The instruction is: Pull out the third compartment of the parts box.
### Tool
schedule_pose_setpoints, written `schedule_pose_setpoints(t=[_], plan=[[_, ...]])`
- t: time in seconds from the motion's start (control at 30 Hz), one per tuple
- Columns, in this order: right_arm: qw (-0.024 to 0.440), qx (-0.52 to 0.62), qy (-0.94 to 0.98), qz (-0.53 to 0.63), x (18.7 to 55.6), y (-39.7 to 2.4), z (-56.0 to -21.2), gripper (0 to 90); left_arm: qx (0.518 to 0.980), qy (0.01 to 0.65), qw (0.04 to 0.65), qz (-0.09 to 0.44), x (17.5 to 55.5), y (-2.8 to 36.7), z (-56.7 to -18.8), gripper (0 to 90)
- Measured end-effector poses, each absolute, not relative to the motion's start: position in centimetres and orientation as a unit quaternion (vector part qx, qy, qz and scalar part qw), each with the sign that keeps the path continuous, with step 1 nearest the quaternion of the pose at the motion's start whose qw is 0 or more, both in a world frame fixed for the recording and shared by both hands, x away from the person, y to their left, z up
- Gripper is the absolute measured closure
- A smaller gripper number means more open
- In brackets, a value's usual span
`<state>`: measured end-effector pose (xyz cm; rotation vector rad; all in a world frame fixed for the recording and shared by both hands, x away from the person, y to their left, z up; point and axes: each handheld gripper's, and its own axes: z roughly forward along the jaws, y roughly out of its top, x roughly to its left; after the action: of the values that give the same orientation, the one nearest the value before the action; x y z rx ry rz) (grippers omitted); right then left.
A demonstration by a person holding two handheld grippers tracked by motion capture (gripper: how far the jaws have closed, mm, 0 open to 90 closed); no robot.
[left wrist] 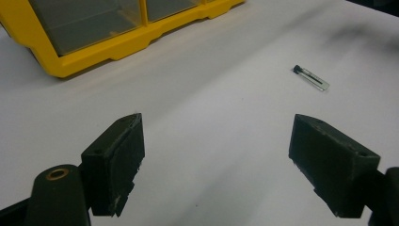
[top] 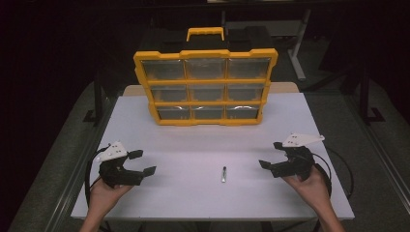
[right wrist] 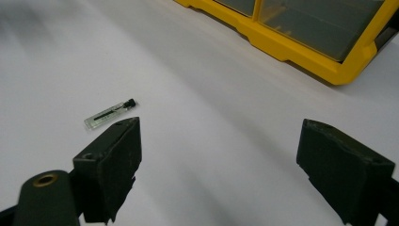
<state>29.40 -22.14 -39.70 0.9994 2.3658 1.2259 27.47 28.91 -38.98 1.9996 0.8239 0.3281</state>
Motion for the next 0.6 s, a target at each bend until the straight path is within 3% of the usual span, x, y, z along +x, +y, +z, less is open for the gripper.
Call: schedule_pose_setpoints(t=[0.6], plan=[[0.138, 0.346, 0.824, 0.428, 29.31, -22.01, -39.65, 13.8, 0.815, 0.332, 0.457, 0.127, 27.61, 29.00, -39.19, 20.1]])
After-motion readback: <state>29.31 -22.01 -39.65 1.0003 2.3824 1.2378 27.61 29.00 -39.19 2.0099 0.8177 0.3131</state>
